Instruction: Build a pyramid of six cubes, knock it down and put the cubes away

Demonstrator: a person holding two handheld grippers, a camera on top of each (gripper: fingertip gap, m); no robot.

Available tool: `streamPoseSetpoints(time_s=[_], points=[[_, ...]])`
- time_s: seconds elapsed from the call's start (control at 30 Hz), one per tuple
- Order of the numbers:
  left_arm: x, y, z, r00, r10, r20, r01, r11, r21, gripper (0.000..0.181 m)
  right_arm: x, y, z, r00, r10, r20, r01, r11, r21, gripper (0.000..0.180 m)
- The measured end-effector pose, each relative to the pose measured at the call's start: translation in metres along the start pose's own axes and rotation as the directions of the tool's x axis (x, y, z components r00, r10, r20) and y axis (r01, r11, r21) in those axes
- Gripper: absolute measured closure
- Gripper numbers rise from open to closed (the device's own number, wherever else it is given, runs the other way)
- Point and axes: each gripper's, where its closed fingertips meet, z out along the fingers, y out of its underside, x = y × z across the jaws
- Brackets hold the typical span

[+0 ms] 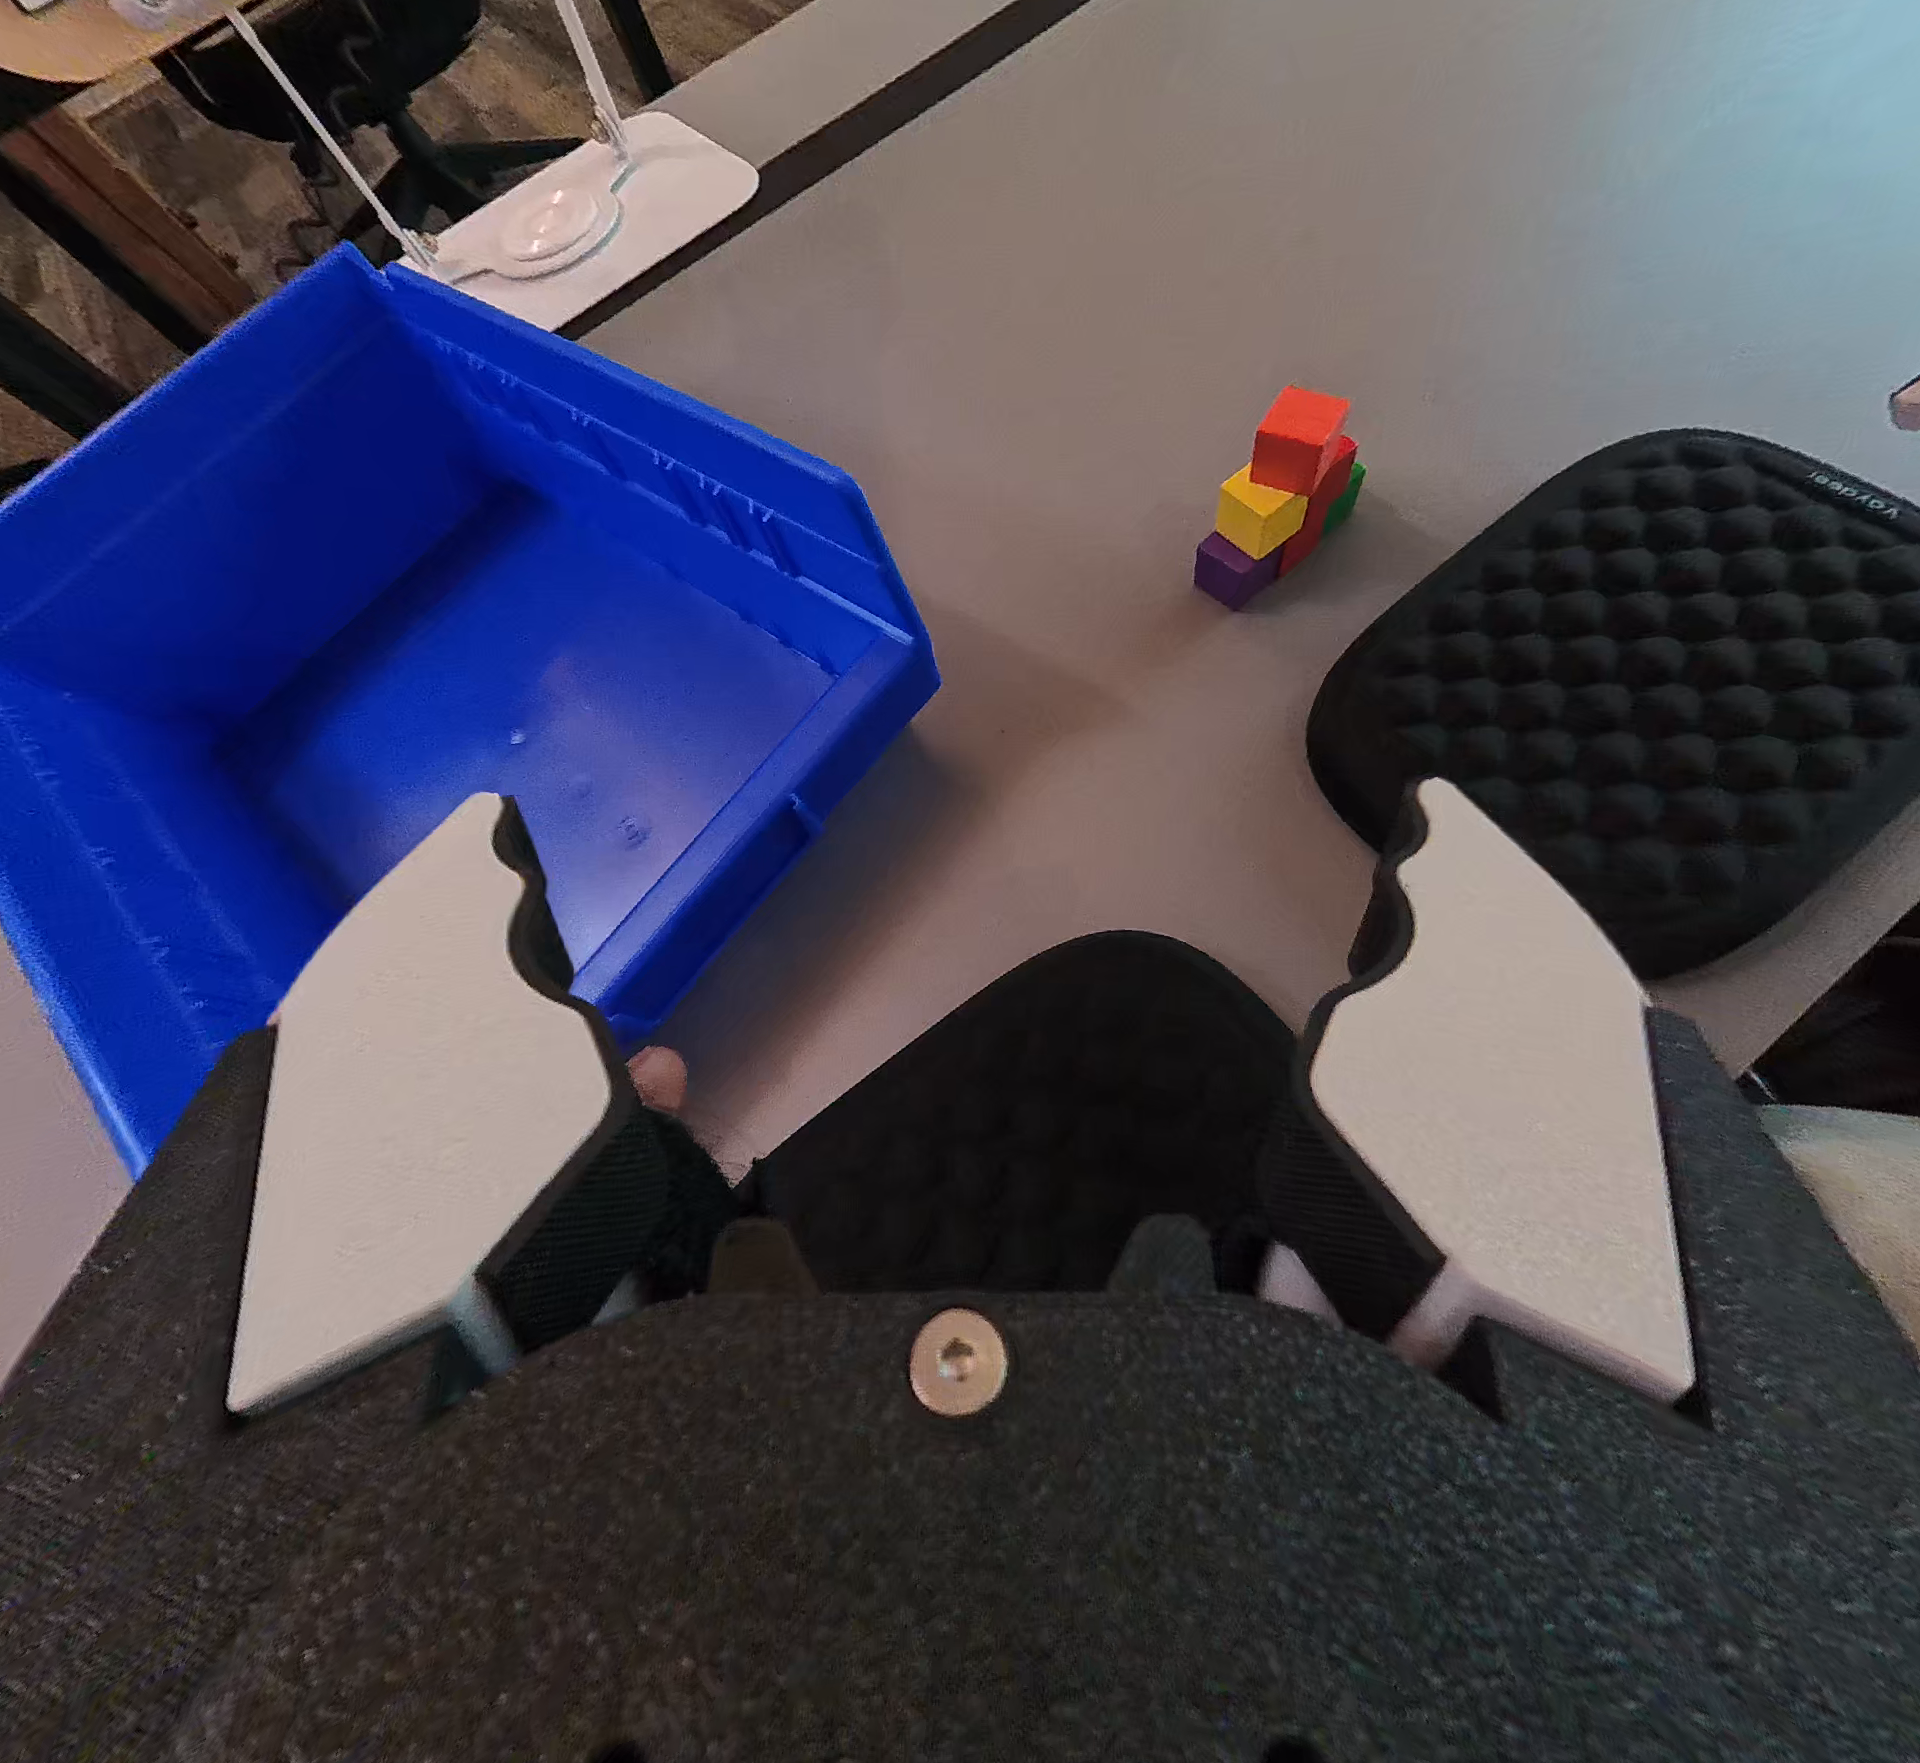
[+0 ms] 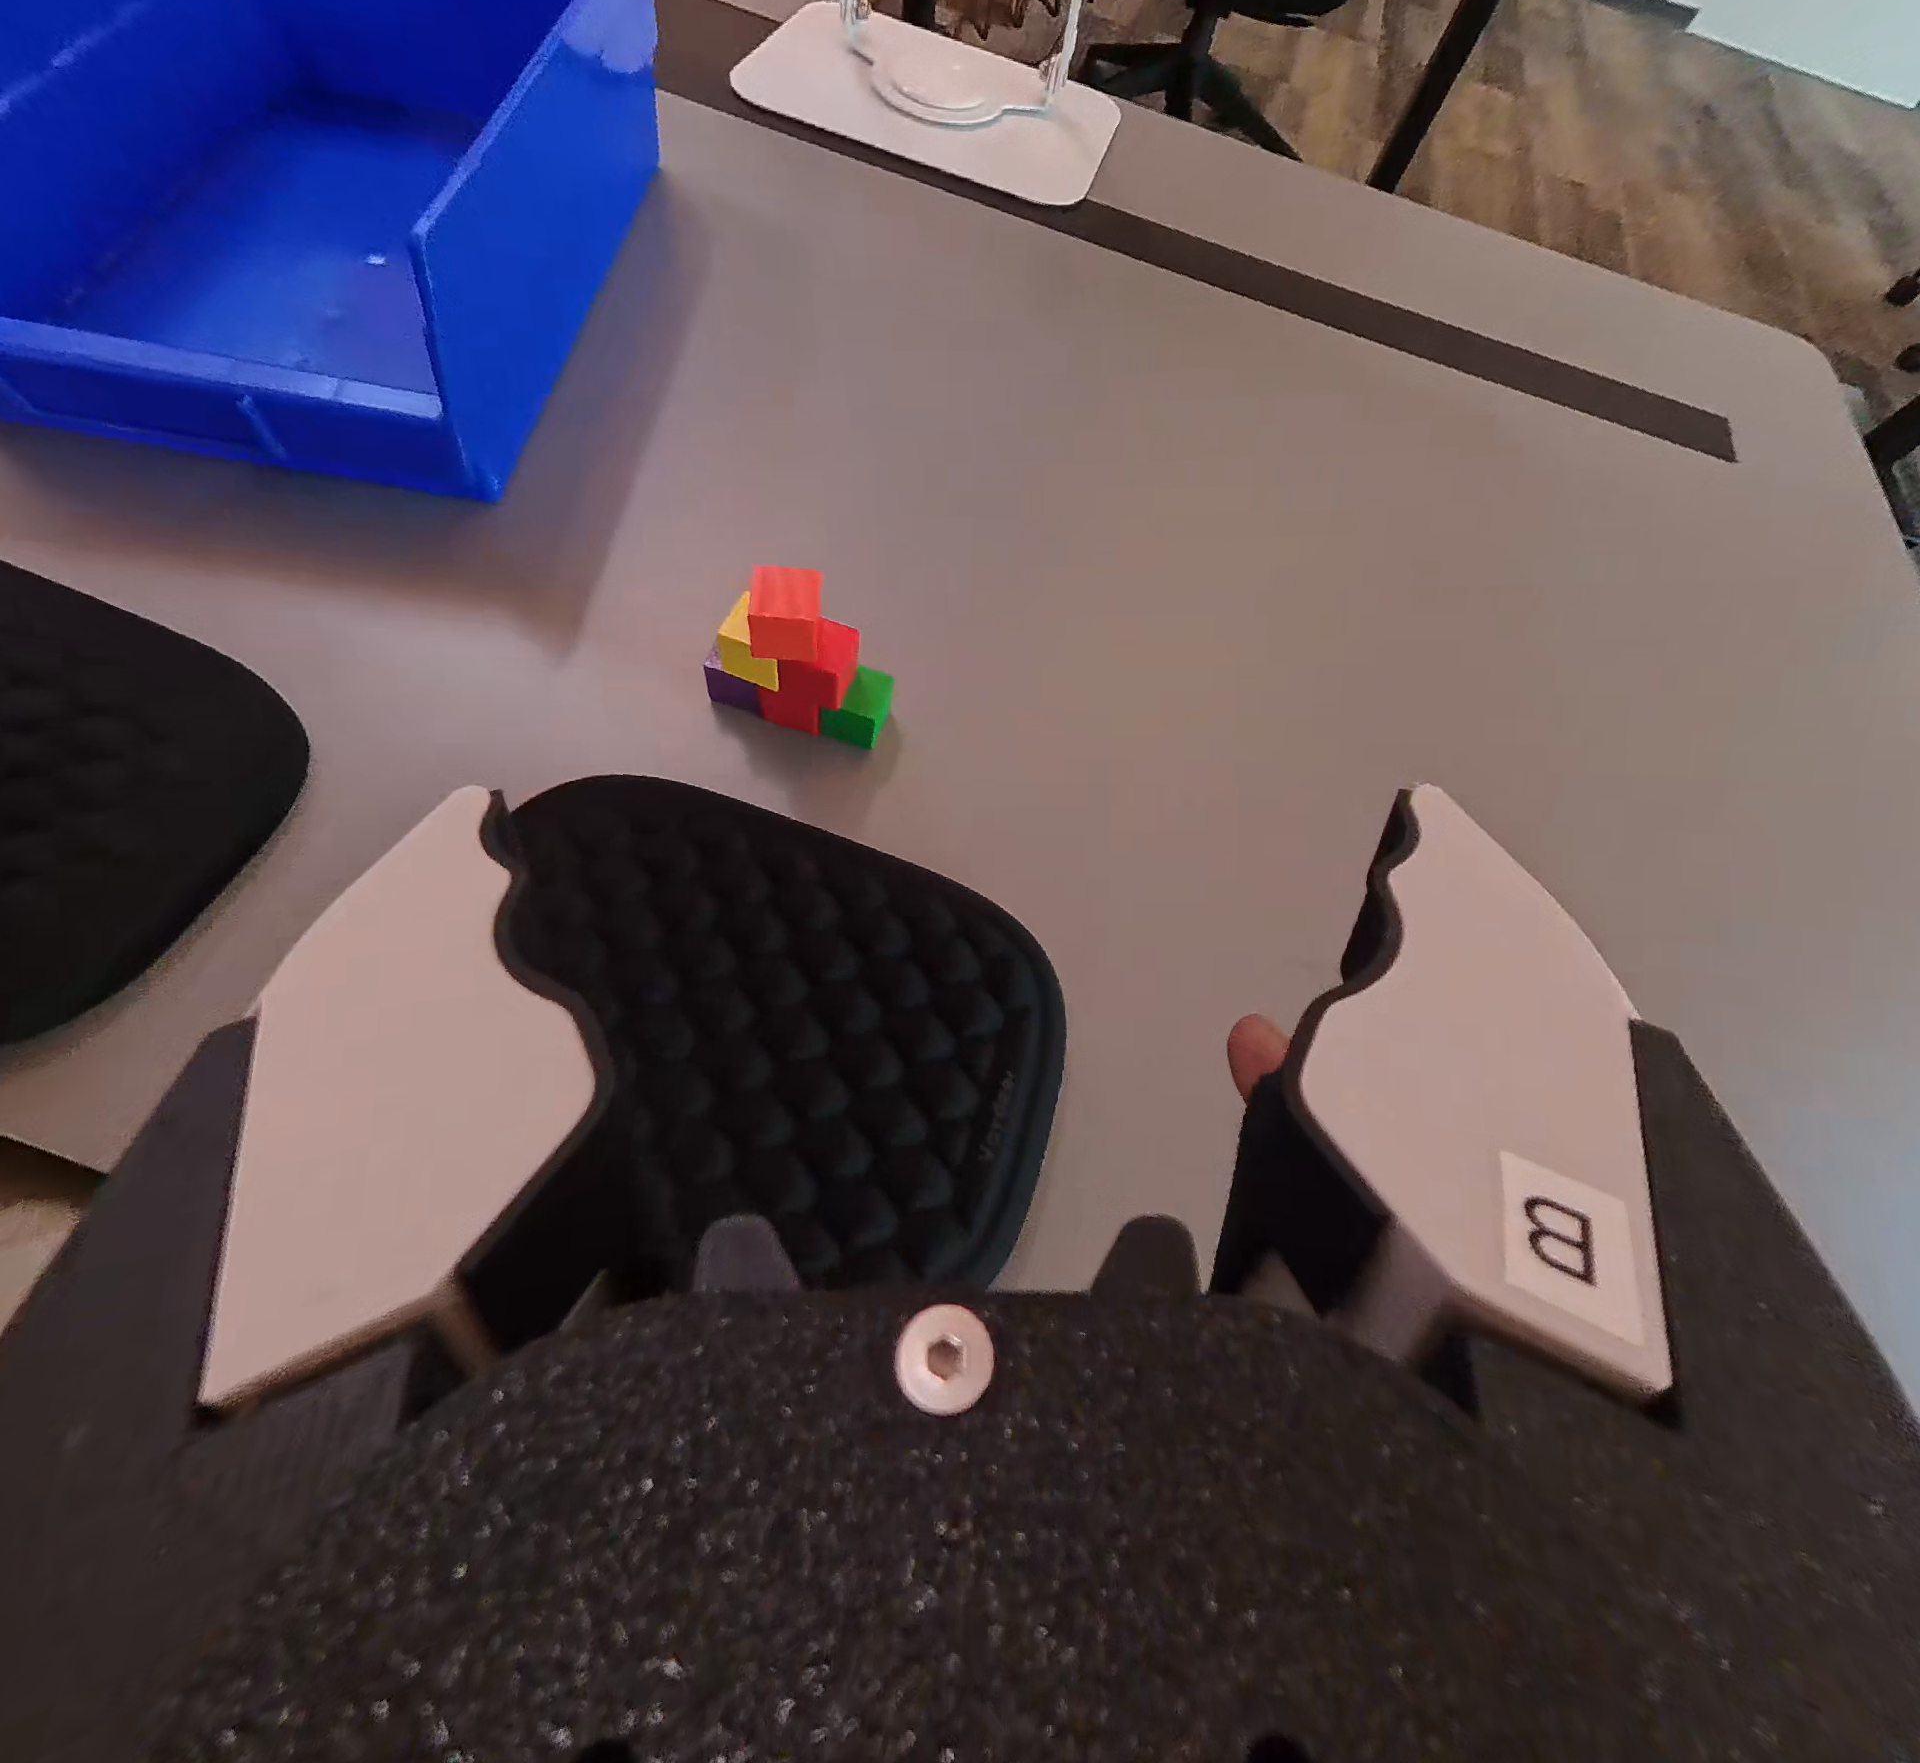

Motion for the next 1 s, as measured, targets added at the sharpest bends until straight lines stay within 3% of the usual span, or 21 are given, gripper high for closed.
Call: streamPoseSetpoints(time_s=[0.83,0.87,0.9,0.93,0.97,1.0], points=[[-0.005,0.006,0.006,1.0,0.014,0.008,-0.014,1.0,-0.019,0.04,-0.018,0.006,0.009,0.998,-0.031,0.05,0.033,0.999,-0.035,0.037],[-0.003,0.009,0.006,0.999,0.031,-0.01,-0.031,0.999,-0.031,0.078,-0.019,0.003,0.008,0.998,-0.035,0.058,0.036,0.999,-0.021,0.047],[0.003,0.011,0.004,0.996,0.07,-0.062,-0.072,0.997,-0.028,0.161,-0.023,0.001,0.005,0.994,-0.056,0.09,0.056,0.998,0.009,0.084],[0.006,0.01,0.003,0.992,0.091,-0.088,-0.091,0.996,0.0,0.181,-0.031,-0.004,0.001,0.985,-0.094,0.142,0.086,0.995,0.057,0.143],[0.002,0.013,0.005,0.993,0.097,-0.07,-0.099,0.995,-0.015,0.181,-0.037,-0.009,-0.003,0.979,-0.108,0.174,0.091,0.991,0.102,0.18],[-0.006,0.023,0.007,0.992,0.126,-0.026,-0.128,0.988,-0.082,0.181,-0.041,-0.012,-0.005,0.976,-0.099,0.194,0.078,0.991,0.113,0.18]])
